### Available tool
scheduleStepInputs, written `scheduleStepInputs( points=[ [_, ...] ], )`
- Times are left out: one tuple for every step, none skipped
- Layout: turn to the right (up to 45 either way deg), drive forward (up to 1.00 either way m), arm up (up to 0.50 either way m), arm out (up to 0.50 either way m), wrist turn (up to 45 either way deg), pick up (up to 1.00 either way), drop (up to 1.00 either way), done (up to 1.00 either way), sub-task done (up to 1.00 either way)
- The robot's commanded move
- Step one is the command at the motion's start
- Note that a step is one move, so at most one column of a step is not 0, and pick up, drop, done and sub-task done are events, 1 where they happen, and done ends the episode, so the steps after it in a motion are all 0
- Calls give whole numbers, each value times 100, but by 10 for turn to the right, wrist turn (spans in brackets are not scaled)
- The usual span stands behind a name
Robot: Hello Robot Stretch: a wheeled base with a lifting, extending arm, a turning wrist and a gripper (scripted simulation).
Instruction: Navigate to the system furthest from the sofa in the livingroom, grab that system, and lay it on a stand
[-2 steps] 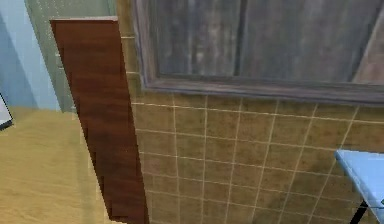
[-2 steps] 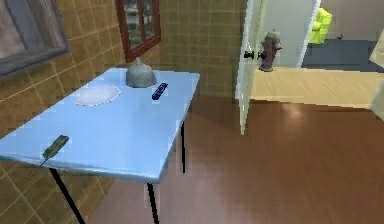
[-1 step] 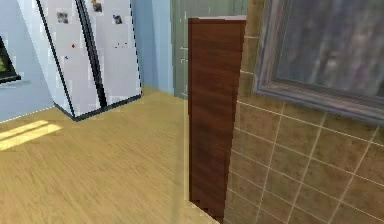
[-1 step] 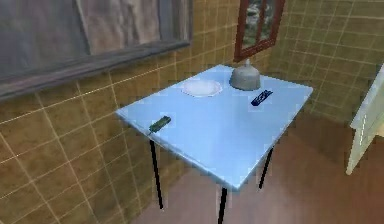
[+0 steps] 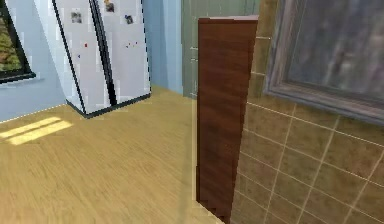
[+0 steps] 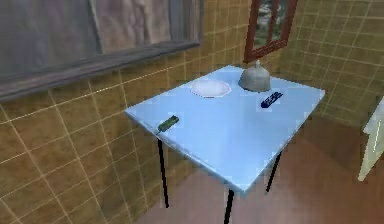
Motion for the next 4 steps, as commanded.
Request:
scheduleStepInputs(
  points=[
    [450,0,0,0,0,0,0,0,0],
    [120,0,0,0,0,0,0,0,0],
    [0,20,0,0,0,0,0,0,0],
    [-420,0,0,0,0,0,0,0,0]
  ],
)
